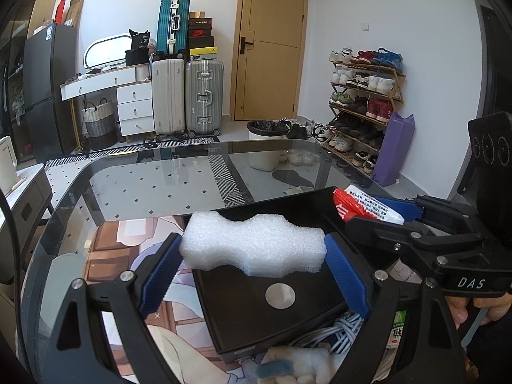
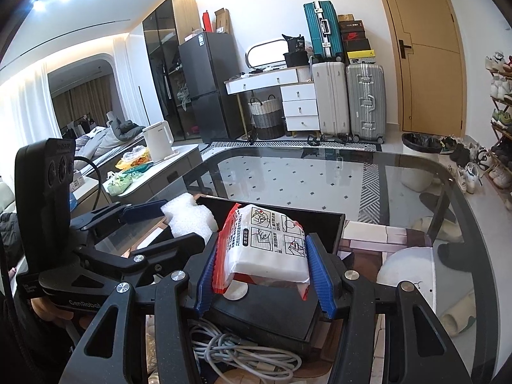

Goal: Organize soft objects
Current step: 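Lower both items into the black box and open both tools, then move the right tool to the green-and-white packet and grasp it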

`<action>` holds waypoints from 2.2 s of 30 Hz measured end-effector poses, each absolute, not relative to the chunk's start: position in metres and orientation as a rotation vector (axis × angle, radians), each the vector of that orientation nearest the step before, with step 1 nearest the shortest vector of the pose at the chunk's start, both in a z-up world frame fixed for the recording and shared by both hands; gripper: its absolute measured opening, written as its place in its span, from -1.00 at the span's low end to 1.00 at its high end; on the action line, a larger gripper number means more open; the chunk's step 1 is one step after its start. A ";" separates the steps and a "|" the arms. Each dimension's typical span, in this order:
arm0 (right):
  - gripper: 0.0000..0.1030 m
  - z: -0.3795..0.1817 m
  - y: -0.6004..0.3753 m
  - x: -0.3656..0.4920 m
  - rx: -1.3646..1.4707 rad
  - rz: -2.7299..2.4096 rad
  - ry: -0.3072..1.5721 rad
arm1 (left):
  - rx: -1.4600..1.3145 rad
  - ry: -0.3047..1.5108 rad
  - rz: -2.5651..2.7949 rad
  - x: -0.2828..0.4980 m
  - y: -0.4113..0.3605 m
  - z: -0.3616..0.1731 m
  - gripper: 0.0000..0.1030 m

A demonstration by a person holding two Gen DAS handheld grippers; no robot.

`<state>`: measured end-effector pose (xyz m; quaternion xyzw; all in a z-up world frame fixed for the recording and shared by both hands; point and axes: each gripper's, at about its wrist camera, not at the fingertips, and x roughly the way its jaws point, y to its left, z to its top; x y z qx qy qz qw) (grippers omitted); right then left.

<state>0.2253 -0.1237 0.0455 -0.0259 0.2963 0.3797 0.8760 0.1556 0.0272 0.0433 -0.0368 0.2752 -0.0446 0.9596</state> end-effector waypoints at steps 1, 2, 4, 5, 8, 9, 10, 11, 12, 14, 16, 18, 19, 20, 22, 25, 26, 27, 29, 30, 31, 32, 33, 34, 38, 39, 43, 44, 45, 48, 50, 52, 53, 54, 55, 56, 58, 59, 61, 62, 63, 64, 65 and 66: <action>0.01 0.044 -0.123 0.227 -0.057 0.792 0.622 | -0.073 0.557 -0.091 0.155 0.027 0.044 0.72; 0.01 0.043 -0.121 0.227 -0.061 0.789 0.625 | -0.070 0.556 -0.090 0.157 0.027 0.044 0.72; 0.08 0.040 -0.119 0.229 -0.071 0.788 0.629 | -0.068 0.555 -0.091 0.158 0.027 0.044 0.72; 0.11 0.039 -0.119 0.229 -0.074 0.786 0.628 | -0.067 0.554 -0.093 0.158 0.028 0.044 0.72; 0.34 0.040 -0.122 0.230 -0.082 0.756 0.600 | -0.070 0.553 -0.100 0.157 0.029 0.042 0.73; 0.48 0.040 -0.125 0.231 -0.075 0.752 0.594 | -0.072 0.553 -0.103 0.157 0.030 0.043 0.73; 0.64 0.041 -0.128 0.231 -0.064 0.748 0.587 | -0.072 0.554 -0.105 0.157 0.030 0.042 0.73; 0.69 0.043 -0.131 0.231 -0.057 0.743 0.582 | -0.070 0.555 -0.106 0.156 0.030 0.042 0.73; 0.75 0.044 -0.133 0.230 -0.054 0.740 0.578 | -0.069 0.555 -0.109 0.155 0.030 0.042 0.75; 0.85 0.046 -0.138 0.227 -0.063 0.731 0.580 | -0.064 0.556 -0.109 0.153 0.029 0.042 0.78; 0.89 0.048 -0.141 0.223 -0.074 0.721 0.582 | -0.041 0.557 -0.106 0.151 0.025 0.043 0.89; 0.95 0.048 -0.147 0.218 -0.083 0.706 0.590 | -0.027 0.555 -0.114 0.147 0.021 0.043 1.00; 0.99 0.048 -0.151 0.216 -0.085 0.697 0.590 | -0.028 0.557 -0.127 0.145 0.020 0.043 1.00; 0.99 0.047 -0.155 0.213 -0.086 0.692 0.589 | -0.030 0.557 -0.134 0.143 0.020 0.043 1.00; 0.99 0.047 -0.162 0.206 -0.084 0.686 0.596 | -0.028 0.556 -0.135 0.140 0.018 0.045 1.00; 0.99 0.045 -0.170 0.198 -0.089 0.676 0.608 | -0.021 0.556 -0.126 0.134 0.019 0.047 1.00; 0.99 0.044 -0.172 0.195 -0.090 0.668 0.612 | -0.022 0.554 -0.121 0.130 0.020 0.048 1.00; 0.99 0.043 -0.174 0.193 -0.091 0.663 0.616 | -0.023 0.553 -0.117 0.129 0.020 0.050 1.00; 0.99 0.041 -0.178 0.189 -0.089 0.653 0.625 | -0.031 0.551 -0.109 0.123 0.021 0.051 1.00; 0.99 0.040 -0.181 0.187 -0.088 0.649 0.633 | -0.035 0.552 -0.106 0.120 0.022 0.052 1.00; 0.99 0.039 -0.182 0.186 -0.090 0.647 0.639 | -0.037 0.552 -0.104 0.117 0.023 0.052 1.00; 0.99 0.038 -0.183 0.184 -0.095 0.642 0.646 | -0.037 0.551 -0.098 0.114 0.023 0.052 1.00; 0.99 0.037 -0.184 0.182 -0.100 0.636 0.652 | -0.035 0.553 -0.089 0.110 0.023 0.052 1.00; 0.99 0.035 -0.186 0.180 -0.104 0.633 0.658 | -0.032 0.555 -0.085 0.107 0.023 0.052 1.00; 0.99 0.028 -0.192 0.176 -0.110 0.608 0.685 | -0.030 0.566 -0.078 0.095 0.023 0.047 1.00; 0.99 0.026 -0.193 0.176 -0.111 0.594 0.692 | -0.032 0.569 -0.077 0.092 0.023 0.045 1.00; 0.99 0.024 -0.194 0.174 -0.124 0.604 0.714 | -0.040 0.578 -0.061 0.083 0.025 0.040 1.00; 0.99 0.024 -0.193 0.172 -0.135 0.605 0.717 | -0.044 0.581 -0.054 0.080 0.026 0.038 1.00; 0.99 0.024 -0.192 0.170 -0.146 0.607 0.721 | -0.045 0.583 -0.051 0.079 0.026 0.038 1.00; 0.99 0.021 -0.192 0.164 -0.169 0.630 0.739 | -0.038 0.586 -0.040 0.072 0.027 0.035 1.00; 0.99 0.018 -0.191 0.160 -0.190 0.640 0.749 | -0.040 0.589 -0.036 0.068 0.029 0.033 1.00; 0.99 0.014 -0.190 0.157 -0.209 0.645 0.759 | -0.045 0.598 -0.033 0.065 0.030 0.031 1.00; 0.99 0.012 -0.190 0.156 -0.215 0.649 0.766 | -0.045 0.600 -0.033 0.063 0.030 0.029 1.00; 0.99 0.011 -0.190 0.155 -0.221 0.655 0.773 | -0.043 0.603 -0.029 0.061 0.031 0.028 1.00; 0.99 0.010 -0.189 0.155 -0.224 0.660 0.776 | -0.040 0.605 -0.025 0.059 0.031 0.026 1.00; 0.99 0.008 -0.189 0.154 -0.227 0.665 0.782 | -0.039 0.606 -0.024 0.057 0.032 0.025 1.00; 0.99 0.007 -0.188 0.154 -0.231 0.674 0.792 | -0.038 0.610 -0.020 0.054 0.031 0.023 1.00; 0.99 0.006 -0.187 0.154 -0.231 0.678 0.796 | -0.038 0.610 -0.020 0.052 0.031 0.022 1.00; 0.99 0.002 -0.186 0.154 -0.232 0.689 0.811 | -0.039 0.610 -0.011 0.051 0.031 0.021 1.00; 0.99 0.000 -0.185 0.154 -0.233 0.690 0.815 | -0.043 0.613 -0.007 0.051 0.031 0.020 1.00; 0.99 -0.002 -0.185 0.154 -0.234 0.688 0.821 | -0.047 0.616 -0.007 0.051 0.031 0.018 1.00; 0.99 -0.002 -0.185 0.155 -0.233 0.687 0.828 | -0.050 0.619 -0.006 0.051 0.031 0.017 1.00; 0.99 -0.004 -0.185 0.156 -0.231 0.686 0.837 | -0.053 0.623 -0.008 0.052 0.031 0.016 1.00; 0.99 -0.006 -0.185 0.157 -0.227 0.683 0.846 | -0.053 0.629 -0.013 0.051 0.030 0.014 1.00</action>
